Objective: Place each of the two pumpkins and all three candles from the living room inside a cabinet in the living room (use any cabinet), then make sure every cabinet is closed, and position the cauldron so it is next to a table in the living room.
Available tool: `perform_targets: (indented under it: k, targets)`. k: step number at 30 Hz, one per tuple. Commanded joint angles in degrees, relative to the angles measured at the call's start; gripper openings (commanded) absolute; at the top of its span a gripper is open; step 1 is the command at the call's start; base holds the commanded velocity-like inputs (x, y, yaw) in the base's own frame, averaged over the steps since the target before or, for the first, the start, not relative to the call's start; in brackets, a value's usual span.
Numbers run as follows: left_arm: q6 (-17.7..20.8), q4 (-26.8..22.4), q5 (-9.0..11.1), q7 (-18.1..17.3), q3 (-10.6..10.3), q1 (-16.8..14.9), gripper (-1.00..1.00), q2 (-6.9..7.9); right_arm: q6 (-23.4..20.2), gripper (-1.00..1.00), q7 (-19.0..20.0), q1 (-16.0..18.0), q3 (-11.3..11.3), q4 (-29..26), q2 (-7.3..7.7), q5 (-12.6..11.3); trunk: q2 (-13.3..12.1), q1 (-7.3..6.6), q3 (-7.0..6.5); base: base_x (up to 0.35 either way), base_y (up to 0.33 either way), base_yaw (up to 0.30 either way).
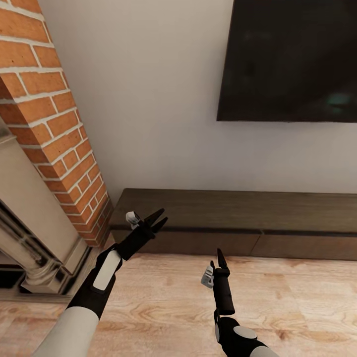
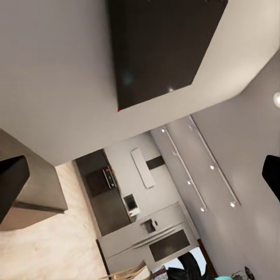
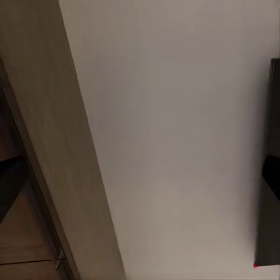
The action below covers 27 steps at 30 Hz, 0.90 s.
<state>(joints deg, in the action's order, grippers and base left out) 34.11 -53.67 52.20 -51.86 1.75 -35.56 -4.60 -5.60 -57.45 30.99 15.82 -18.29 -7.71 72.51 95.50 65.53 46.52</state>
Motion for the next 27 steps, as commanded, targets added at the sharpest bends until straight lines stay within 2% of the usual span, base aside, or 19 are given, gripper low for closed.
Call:
perform_targets:
  k: [1, 8, 27]
  targets:
    - [0.00, 0.00, 0.01, 0.00, 0.00, 0.00, 1.00, 0.01, 0.01, 1.00, 0.02, 0.01, 0.00, -0.03, 0.02, -0.05, 0.42, 0.23, 0.18, 0.000, 0.000, 0.000]
    - [0.00, -0.36, 0.01, -0.17, -0.02, 0.01, 1.00, 0.00, 0.06, 1.00, 0.14, 0.30, 0.00, -0.04, 0.04, -1.33, 3.22, 1.76, 1.44, 0.000, 0.000, 0.000]
    - [0.00, -0.47, 0.01, -0.35, -0.06, 0.00, 1.00, 0.03, -0.28, 1.00, -0.03, 0.30, 0.00, 0.01, 0.06, -1.49, 10.84, 5.94, 4.85, 0.000, 0.000, 0.000]
